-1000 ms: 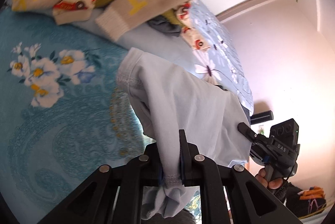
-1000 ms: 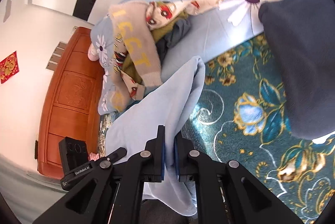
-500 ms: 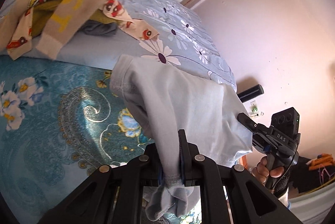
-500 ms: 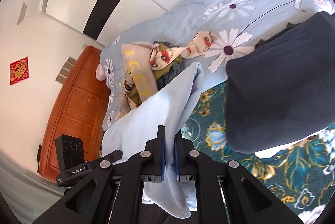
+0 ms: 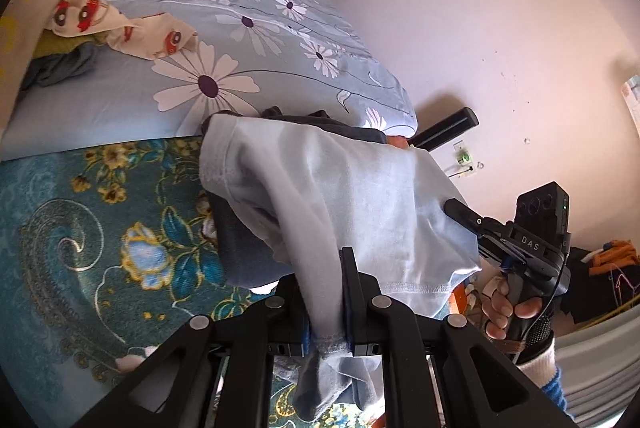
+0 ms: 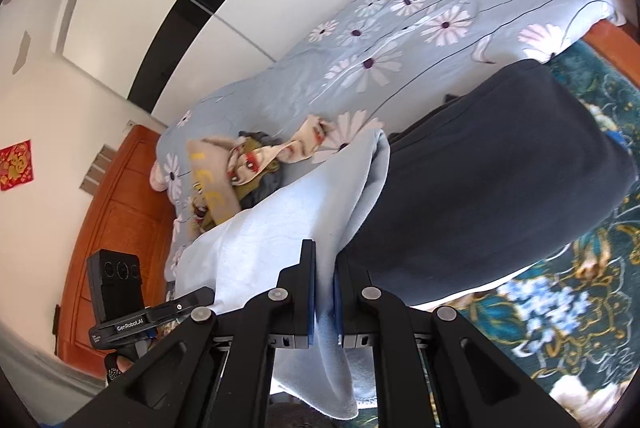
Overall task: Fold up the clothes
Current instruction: 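Carry the held shirt with both grippers over the dark grey fleece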
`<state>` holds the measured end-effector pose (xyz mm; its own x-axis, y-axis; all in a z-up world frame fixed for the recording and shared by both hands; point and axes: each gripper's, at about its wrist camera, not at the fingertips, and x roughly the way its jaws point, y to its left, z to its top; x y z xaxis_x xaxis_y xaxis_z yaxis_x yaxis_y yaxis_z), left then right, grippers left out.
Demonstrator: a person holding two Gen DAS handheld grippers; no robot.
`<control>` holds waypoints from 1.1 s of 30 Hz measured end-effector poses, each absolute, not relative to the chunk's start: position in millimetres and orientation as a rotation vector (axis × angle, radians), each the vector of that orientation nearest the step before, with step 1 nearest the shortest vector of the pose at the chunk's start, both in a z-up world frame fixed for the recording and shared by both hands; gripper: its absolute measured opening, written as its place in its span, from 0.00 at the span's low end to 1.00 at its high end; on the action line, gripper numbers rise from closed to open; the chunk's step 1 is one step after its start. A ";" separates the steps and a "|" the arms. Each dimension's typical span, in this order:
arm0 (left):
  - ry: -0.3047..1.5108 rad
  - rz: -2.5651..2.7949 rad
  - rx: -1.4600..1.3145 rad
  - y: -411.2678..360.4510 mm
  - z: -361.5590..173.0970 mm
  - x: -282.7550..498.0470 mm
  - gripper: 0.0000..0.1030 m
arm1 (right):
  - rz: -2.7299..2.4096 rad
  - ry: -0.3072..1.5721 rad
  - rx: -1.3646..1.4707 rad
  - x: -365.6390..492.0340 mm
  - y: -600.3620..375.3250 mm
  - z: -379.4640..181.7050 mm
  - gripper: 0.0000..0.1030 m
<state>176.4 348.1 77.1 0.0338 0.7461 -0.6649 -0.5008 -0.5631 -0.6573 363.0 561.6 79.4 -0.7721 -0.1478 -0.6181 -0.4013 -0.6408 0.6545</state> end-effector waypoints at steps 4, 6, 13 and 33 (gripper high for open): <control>-0.238 1.658 -1.399 387.4 65.4 168.1 0.12 | 2.485 1.250 -0.996 370.9 597.5 68.3 0.07; -0.211 1.646 -1.401 407.3 60.9 163.7 0.12 | 2.461 1.250 -1.009 372.4 613.7 60.6 0.07; -0.157 1.619 -1.438 463.9 39.5 143.6 0.12 | 2.406 1.234 -1.050 360.4 669.8 35.7 0.07; -0.244 1.643 -1.522 470.0 -38.6 115.9 0.15 | 2.314 1.287 -1.078 339.1 722.5 -40.8 0.08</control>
